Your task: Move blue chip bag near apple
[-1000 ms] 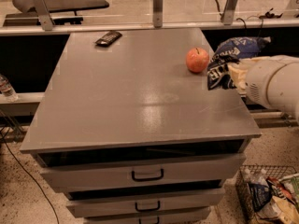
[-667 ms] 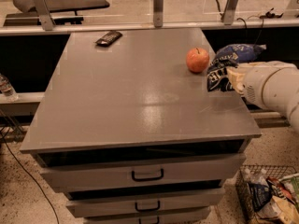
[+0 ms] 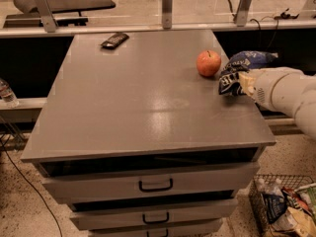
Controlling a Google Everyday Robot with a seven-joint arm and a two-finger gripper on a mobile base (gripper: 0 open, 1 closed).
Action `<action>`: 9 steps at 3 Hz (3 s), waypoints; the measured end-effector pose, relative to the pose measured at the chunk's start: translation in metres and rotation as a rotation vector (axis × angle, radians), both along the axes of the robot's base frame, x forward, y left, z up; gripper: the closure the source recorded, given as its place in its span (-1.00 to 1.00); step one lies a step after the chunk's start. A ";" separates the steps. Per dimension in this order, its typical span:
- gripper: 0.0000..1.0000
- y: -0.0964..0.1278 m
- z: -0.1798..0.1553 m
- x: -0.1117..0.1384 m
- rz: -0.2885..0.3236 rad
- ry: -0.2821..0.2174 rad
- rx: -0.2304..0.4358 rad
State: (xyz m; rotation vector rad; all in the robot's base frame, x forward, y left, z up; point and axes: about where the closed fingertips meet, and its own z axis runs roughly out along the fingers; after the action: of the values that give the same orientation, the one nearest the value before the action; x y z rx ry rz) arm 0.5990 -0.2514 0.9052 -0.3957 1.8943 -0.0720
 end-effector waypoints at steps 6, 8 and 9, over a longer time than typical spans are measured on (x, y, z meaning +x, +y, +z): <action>-1.00 0.038 0.001 0.054 0.099 0.031 0.055; -1.00 0.016 0.085 0.041 0.219 -0.018 -0.005; -1.00 0.009 0.119 0.036 0.267 -0.047 -0.093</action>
Offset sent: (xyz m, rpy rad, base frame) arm 0.0522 0.0143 -0.0427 0.1264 0.0446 0.0251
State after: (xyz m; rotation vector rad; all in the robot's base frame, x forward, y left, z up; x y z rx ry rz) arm 0.6346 -0.2423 1.0241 -0.7005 1.7811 0.0087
